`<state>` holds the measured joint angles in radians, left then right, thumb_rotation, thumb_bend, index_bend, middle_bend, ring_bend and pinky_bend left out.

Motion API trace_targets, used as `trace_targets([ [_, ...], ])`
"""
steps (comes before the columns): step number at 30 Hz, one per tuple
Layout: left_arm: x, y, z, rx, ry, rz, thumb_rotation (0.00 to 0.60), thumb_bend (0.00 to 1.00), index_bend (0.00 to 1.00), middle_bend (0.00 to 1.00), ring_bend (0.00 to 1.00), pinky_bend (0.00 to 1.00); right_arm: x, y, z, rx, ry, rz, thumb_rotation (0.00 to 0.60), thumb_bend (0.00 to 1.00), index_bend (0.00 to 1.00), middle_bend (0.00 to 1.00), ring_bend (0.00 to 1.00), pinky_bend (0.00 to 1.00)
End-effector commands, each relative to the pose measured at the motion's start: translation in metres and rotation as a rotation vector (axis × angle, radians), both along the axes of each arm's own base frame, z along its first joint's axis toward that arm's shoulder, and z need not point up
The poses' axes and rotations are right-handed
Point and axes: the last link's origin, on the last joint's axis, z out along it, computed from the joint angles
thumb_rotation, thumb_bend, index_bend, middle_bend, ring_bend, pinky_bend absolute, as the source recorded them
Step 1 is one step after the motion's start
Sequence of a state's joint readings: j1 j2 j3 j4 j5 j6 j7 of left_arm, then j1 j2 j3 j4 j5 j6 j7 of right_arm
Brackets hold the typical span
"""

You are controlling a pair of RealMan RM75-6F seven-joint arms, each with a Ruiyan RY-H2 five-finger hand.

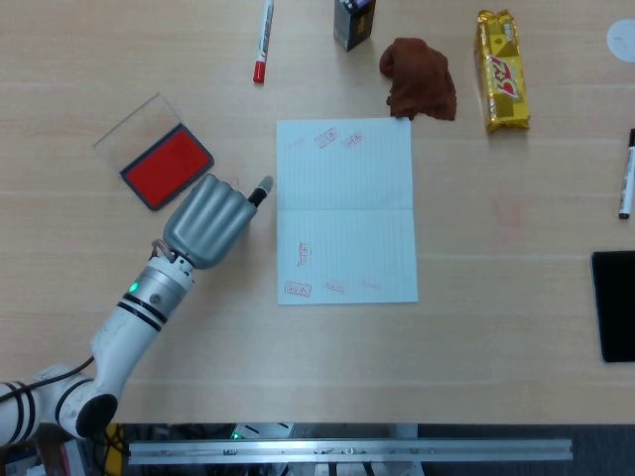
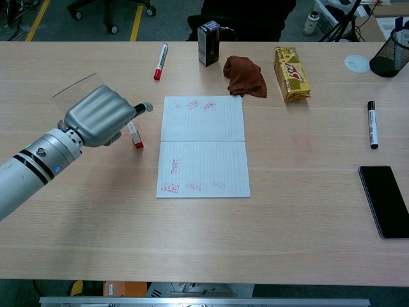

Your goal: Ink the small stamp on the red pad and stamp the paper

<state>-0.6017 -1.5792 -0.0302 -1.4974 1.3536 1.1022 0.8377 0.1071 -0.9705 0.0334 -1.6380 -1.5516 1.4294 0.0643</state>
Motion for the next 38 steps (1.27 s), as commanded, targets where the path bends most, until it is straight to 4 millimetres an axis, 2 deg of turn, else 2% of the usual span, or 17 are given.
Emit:
trace_targets([
  [1, -0.004, 0.001, 0.032, 0.025, -0.132, 0.108, 0.600, 0.29, 0.17, 0.71, 0.73, 1.00, 0.000, -0.002, 0.001, 0.009, 0.003, -0.003, 0.600, 0.19, 0.07, 0.19, 0.09, 0.16],
  [6, -0.011, 0.005, 0.064, 0.074, -0.269, 0.197, 0.600, 0.29, 0.16, 0.59, 0.62, 0.97, 0.001, -0.005, 0.000, 0.020, 0.001, 0.000, 0.600, 0.19, 0.08, 0.21, 0.09, 0.16],
  [8, -0.018, 0.006, 0.076, 0.099, -0.316, 0.243, 0.600, 0.29, 0.16, 0.55, 0.57, 0.89, 0.002, -0.006, 0.001, 0.019, -0.003, 0.006, 0.600, 0.19, 0.11, 0.22, 0.09, 0.16],
  [10, -0.026, 0.005, 0.089, 0.125, -0.361, 0.292, 0.600, 0.29, 0.16, 0.50, 0.51, 0.75, 0.002, -0.007, 0.002, 0.012, -0.007, 0.015, 0.600, 0.19, 0.17, 0.26, 0.11, 0.16],
  [14, -0.048, -0.003, 0.108, 0.176, -0.405, 0.366, 0.600, 0.29, 0.17, 0.47, 0.46, 0.57, 0.001, -0.010, 0.001, 0.008, -0.012, 0.031, 0.600, 0.19, 0.29, 0.32, 0.16, 0.23],
  [16, -0.058, -0.010, 0.116, 0.202, -0.428, 0.397, 0.600, 0.29, 0.17, 0.46, 0.44, 0.52, 0.001, -0.010, 0.001, 0.011, -0.009, 0.036, 0.600, 0.19, 0.36, 0.35, 0.19, 0.24],
  [23, -0.089, -0.042, 0.143, 0.314, -0.475, 0.443, 0.600, 0.29, 0.19, 0.45, 0.43, 0.51, 0.000, -0.014, -0.001, 0.015, -0.022, 0.072, 0.600, 0.19, 0.41, 0.38, 0.21, 0.24],
  [29, -0.108, -0.075, 0.158, 0.376, -0.482, 0.471, 0.600, 0.29, 0.22, 0.45, 0.44, 0.51, 0.000, -0.014, 0.000, 0.013, -0.023, 0.085, 0.600, 0.19, 0.42, 0.40, 0.23, 0.25],
  [33, -0.116, -0.094, 0.165, 0.402, -0.483, 0.500, 0.600, 0.29, 0.22, 0.45, 0.44, 0.51, 0.000, -0.013, -0.001, 0.018, -0.020, 0.080, 0.600, 0.19, 0.42, 0.40, 0.23, 0.25],
  [38, -0.121, -0.107, 0.169, 0.416, -0.479, 0.516, 0.600, 0.29, 0.23, 0.45, 0.44, 0.51, 0.001, -0.013, -0.002, 0.019, -0.019, 0.081, 0.600, 0.19, 0.42, 0.40, 0.23, 0.25],
])
